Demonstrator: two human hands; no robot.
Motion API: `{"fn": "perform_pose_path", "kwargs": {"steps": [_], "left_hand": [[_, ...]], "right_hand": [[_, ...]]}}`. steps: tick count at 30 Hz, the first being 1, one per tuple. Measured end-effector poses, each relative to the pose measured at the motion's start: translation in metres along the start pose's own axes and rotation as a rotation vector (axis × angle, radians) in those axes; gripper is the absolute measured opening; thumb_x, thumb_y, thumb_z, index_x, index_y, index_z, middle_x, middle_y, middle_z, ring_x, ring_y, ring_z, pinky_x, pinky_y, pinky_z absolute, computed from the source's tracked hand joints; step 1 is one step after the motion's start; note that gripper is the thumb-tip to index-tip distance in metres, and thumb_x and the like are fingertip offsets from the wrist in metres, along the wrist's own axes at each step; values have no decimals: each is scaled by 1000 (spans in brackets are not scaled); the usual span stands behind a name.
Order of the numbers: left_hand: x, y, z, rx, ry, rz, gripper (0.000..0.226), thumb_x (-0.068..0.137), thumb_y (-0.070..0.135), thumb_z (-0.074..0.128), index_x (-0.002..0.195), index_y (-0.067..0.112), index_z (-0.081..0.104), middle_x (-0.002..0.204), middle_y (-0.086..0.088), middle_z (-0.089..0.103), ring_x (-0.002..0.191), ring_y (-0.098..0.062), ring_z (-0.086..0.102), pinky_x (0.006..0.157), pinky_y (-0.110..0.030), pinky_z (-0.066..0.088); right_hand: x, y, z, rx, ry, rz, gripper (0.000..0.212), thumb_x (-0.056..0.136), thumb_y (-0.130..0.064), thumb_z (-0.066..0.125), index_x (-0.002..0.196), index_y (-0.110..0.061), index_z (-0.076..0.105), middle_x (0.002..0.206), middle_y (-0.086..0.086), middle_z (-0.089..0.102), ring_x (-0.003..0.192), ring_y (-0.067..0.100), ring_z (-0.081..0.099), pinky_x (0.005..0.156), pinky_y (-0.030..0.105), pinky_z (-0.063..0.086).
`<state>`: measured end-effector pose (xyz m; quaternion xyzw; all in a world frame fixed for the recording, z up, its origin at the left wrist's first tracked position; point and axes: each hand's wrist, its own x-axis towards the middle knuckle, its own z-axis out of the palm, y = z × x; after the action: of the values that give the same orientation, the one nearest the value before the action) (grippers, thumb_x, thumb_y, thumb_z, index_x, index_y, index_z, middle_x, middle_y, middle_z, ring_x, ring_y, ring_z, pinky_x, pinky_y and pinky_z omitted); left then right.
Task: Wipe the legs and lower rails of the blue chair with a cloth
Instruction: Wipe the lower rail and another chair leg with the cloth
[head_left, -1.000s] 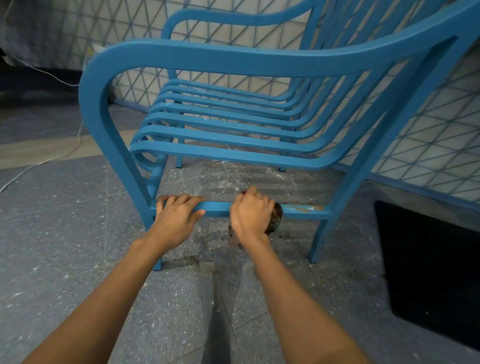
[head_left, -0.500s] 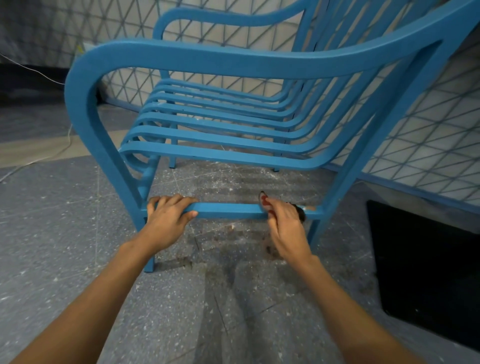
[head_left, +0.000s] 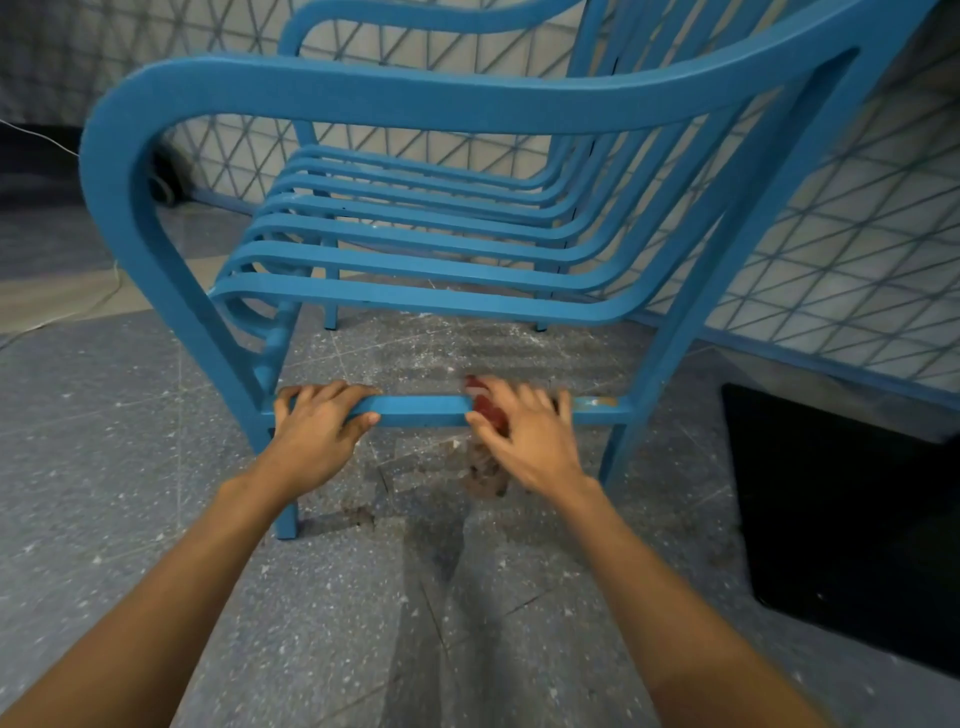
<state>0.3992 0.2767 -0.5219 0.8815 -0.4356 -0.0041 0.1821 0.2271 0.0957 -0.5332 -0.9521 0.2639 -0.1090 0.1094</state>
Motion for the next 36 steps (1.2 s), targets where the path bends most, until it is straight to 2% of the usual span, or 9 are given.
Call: {"fn": "perform_pose_path", "kwargs": {"steps": [6,9,13,18,23,25,28,32,36], "left_hand": [[0,1,1,18,19,-1,35,96,39,44,127,28,54,123,4,56,120,-24,42,103,-40,14],[1,2,2,18,16,-9,35,96,39,44,128,28,53,123,5,55,121,-23,41,103,-38,13],[3,2,3,12,8,-12,34,95,38,46,127,27,54,123,4,55,121,-24,41,104,-40,12],[4,5,2,8,14,-20,32,95,36,48,125,26,56,122,3,56,120,-26,43,104,-41,13],[3,7,1,3,5,-23,31,95,35,48,124,25,56,120,1,57,119,-26,44,104,-40,14],[3,8,0,-1,3,-25,31,95,34,48,124,24,56,119,0,57,118,-26,44,104,-41,15],[2,8,0,9,-3,-30,32,95,34,48,124,23,56,118,-1,57,117,-28,44,104,-42,16],[3,9,-1,9,-7,-25,32,95,33,49,124,22,56,118,-2,58,117,-28,45,103,-42,18],[4,11,-3,9,-12,-29,32,95,32,49,124,21,56,117,-4,57,117,-29,45,103,-43,19]], "right_hand": [[-4,55,-19,72,154,306,29,96,-37,35,94,-13,51,99,11,63,99,29,56,108,47,25],[1,26,-8,5,186,350,36,95,-30,28,102,-7,55,104,16,63,106,30,54,113,47,23],[-4,-9,6,208,229,58,22,93,-12,40,108,-8,55,110,12,59,105,26,51,109,44,30],[-10,24,-9,268,184,-127,39,90,-3,46,128,-10,51,119,12,58,107,26,53,100,36,39],[15,48,-30,190,88,196,29,96,-8,40,125,-6,48,113,19,59,98,31,57,79,34,43],[25,60,-36,88,79,324,37,93,-2,42,129,-7,44,117,23,57,101,37,57,84,43,49],[11,67,-25,-28,121,222,56,88,7,42,138,-17,42,119,23,52,101,40,55,90,51,48],[-24,64,-7,-76,256,160,54,81,12,48,132,-8,52,120,23,55,114,41,50,104,52,37],[14,65,-33,26,82,315,33,89,0,41,117,-4,60,110,23,63,98,38,60,86,44,51]]}}
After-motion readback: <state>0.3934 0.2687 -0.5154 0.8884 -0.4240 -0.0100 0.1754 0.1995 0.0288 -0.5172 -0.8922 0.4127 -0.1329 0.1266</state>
